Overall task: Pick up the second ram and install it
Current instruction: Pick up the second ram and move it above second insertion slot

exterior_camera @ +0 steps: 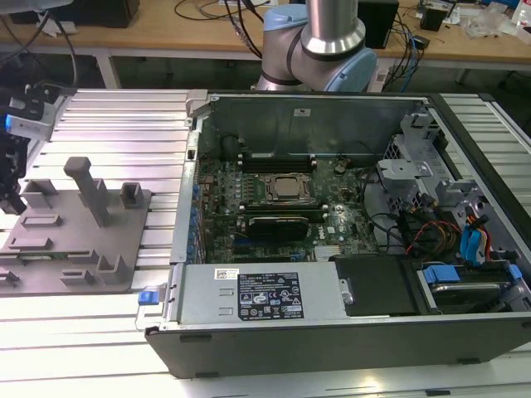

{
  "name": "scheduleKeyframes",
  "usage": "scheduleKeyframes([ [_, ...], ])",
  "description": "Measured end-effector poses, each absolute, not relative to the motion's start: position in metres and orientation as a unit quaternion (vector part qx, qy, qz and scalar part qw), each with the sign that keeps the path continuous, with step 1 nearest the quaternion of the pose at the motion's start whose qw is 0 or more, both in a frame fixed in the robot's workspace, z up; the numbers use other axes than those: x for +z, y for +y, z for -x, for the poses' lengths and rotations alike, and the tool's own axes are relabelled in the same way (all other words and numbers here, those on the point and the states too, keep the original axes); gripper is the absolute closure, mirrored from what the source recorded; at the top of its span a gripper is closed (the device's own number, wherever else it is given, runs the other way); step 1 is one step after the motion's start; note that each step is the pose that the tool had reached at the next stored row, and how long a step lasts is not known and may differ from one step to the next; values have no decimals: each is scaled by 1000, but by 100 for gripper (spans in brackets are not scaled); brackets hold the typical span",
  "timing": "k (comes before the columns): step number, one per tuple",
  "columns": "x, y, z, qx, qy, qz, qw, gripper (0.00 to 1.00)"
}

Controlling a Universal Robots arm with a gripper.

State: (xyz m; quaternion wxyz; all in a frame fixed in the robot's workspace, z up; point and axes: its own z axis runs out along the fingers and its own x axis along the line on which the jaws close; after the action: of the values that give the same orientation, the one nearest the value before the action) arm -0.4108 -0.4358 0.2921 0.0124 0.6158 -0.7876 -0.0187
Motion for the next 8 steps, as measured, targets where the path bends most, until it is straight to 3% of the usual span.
scheduleKeyframes([
  [8, 287, -436, 411, -17, -720, -694, 15, 92],
])
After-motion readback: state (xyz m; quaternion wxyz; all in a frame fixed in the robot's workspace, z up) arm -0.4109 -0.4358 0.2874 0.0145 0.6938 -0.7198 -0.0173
